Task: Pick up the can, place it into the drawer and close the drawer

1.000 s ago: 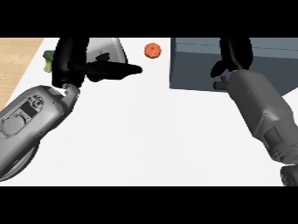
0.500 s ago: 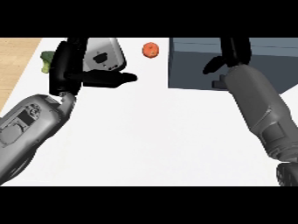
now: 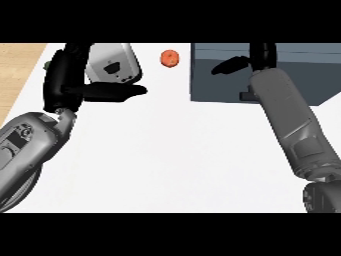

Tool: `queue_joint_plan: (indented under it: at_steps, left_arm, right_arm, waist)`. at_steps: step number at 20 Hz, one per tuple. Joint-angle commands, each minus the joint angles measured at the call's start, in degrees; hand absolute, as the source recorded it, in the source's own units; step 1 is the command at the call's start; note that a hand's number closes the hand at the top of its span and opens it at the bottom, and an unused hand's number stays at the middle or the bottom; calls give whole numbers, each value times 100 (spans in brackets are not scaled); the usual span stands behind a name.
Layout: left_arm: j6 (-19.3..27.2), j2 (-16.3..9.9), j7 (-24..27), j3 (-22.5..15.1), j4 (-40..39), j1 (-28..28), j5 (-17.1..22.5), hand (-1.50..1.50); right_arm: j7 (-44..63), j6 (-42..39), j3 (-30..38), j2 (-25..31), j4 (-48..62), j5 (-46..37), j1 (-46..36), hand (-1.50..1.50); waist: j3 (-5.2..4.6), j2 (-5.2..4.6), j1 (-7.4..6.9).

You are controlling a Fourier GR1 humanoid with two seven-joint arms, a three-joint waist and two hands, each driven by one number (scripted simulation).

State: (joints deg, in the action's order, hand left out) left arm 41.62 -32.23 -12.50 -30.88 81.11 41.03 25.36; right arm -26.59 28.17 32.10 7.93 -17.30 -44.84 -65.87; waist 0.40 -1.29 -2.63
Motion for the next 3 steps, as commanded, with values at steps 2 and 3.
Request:
queue_joint_plan:
  at_steps: [2, 3]
  left_arm:
    - [-7, 50, 105, 107, 101, -257, -69, -150]
    - [54, 78, 138, 98, 138, -399, -120, -150]
  right_arm:
    - [-54, -216, 516, -139, -104, 695, -408, -150]
    - [-141, -249, 542, -51, -72, 724, -346, -150]
  waist:
    - [-33, 48, -5]
    - [-34, 45, -11]
